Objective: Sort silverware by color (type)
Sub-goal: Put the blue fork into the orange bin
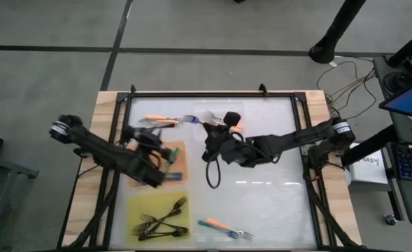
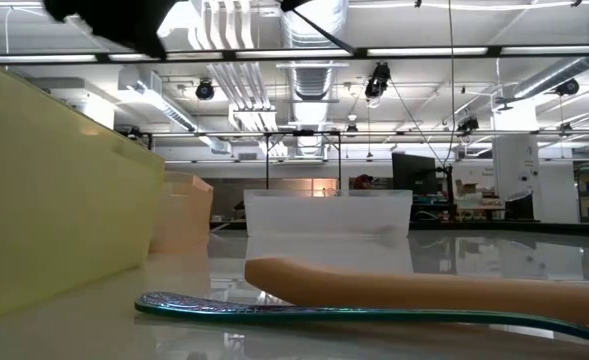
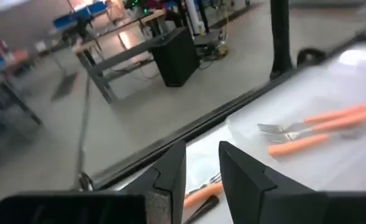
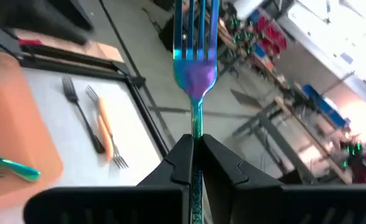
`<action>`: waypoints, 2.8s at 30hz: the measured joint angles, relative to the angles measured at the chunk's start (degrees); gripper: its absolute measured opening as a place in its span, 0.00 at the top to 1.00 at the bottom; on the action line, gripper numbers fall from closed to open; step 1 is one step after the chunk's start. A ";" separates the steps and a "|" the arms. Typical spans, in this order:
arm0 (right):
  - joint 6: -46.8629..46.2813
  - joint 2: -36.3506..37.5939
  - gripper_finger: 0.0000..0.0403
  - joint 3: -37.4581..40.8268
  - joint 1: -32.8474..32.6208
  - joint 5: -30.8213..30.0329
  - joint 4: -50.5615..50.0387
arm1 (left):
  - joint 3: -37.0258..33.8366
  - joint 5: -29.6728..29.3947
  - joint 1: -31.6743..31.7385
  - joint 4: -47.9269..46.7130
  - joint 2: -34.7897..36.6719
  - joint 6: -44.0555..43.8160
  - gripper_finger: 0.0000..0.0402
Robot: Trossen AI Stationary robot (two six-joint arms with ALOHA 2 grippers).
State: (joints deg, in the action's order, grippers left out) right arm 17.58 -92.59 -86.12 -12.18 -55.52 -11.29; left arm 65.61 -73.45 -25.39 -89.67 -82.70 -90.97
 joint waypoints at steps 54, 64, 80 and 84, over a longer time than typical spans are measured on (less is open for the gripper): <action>1.54 -6.98 0.97 0.10 5.85 15.53 18.04 | -40.69 22.64 9.88 167.32 11.97 107.25 0.81; 1.93 -6.98 0.97 0.14 5.70 15.73 18.02 | -39.86 23.44 10.15 167.92 12.34 106.95 0.81; 2.48 -6.98 0.97 0.14 5.68 17.94 18.11 | -39.00 22.88 10.17 167.95 11.81 105.74 1.00; 3.03 -6.96 0.92 0.14 5.68 18.31 17.70 | -39.00 22.82 10.15 167.71 12.14 105.65 1.00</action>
State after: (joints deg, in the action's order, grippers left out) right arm 20.61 -99.55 -85.97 -6.50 -37.21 6.40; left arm 26.61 -50.63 -15.25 78.04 -70.57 14.68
